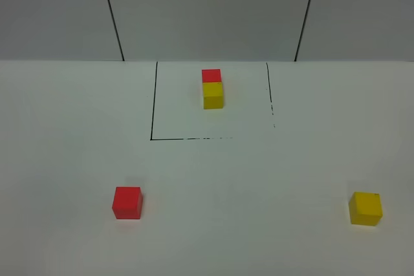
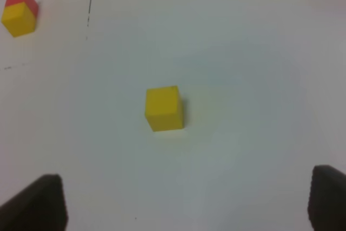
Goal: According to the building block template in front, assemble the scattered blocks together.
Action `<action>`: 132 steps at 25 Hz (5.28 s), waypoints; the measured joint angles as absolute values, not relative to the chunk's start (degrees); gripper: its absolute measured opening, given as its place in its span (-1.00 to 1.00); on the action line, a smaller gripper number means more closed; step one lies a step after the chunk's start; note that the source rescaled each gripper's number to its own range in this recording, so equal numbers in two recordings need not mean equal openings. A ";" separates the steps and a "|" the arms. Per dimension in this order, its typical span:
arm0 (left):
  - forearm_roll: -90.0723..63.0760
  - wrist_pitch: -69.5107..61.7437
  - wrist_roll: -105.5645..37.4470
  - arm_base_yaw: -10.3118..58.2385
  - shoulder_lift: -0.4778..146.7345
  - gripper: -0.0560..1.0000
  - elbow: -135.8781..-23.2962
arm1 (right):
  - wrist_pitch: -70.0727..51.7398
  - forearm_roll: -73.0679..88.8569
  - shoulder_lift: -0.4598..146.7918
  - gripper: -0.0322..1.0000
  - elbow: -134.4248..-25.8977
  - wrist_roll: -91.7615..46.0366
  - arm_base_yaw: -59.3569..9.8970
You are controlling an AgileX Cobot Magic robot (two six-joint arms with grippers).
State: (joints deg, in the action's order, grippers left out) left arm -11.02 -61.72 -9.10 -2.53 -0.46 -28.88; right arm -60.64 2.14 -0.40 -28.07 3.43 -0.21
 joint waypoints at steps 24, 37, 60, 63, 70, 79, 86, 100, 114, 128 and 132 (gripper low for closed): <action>-11.02 -61.72 -9.10 -2.53 -0.46 0.21 -28.88 | -60.64 2.14 -0.40 0.58 -28.07 3.37 -0.21; -14.18 -60.23 -9.05 -2.53 9.41 0.21 -31.18 | -60.64 2.14 -0.40 0.58 -28.07 3.37 -0.21; -23.77 -59.64 -8.68 -2.53 64.07 0.22 -60.09 | -60.64 2.14 -0.40 0.58 -28.07 3.44 -0.21; -23.24 -60.03 -8.68 -1.73 67.75 0.22 -60.58 | -60.64 2.14 -0.40 0.58 -28.07 3.44 -0.21; -11.25 -57.94 -1.87 11.55 77.08 0.22 -60.75 | -60.64 2.14 -0.40 0.58 -28.07 3.39 -0.21; 1.86 -53.72 15.70 22.29 92.32 0.49 -63.53 | -60.64 2.14 -0.40 0.58 -28.07 3.44 -0.21; -1.61 -52.99 17.75 25.37 101.53 0.75 -69.81 | -60.64 2.14 -0.40 0.58 -28.07 3.44 -0.21; 2.96 -56.05 22.23 26.37 108.82 0.75 -72.78 | -60.64 2.14 -0.40 0.58 -28.07 3.38 -0.21; 2.76 -51.71 24.67 26.37 108.91 0.46 -70.80 | -60.64 2.14 -0.40 0.58 -28.07 3.43 -0.21; 2.62 -43.93 24.57 26.37 111.24 0.46 -67.11 | -60.64 2.14 -0.40 0.58 -28.07 3.38 -0.21; 2.57 -43.81 24.50 26.37 115.19 0.46 -67.05 | -60.64 2.14 -0.40 0.58 -28.07 3.38 -0.21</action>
State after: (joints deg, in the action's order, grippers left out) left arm 2.57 -43.81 24.50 26.37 115.19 -67.05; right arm -60.64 2.14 -0.40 -28.07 3.38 -0.21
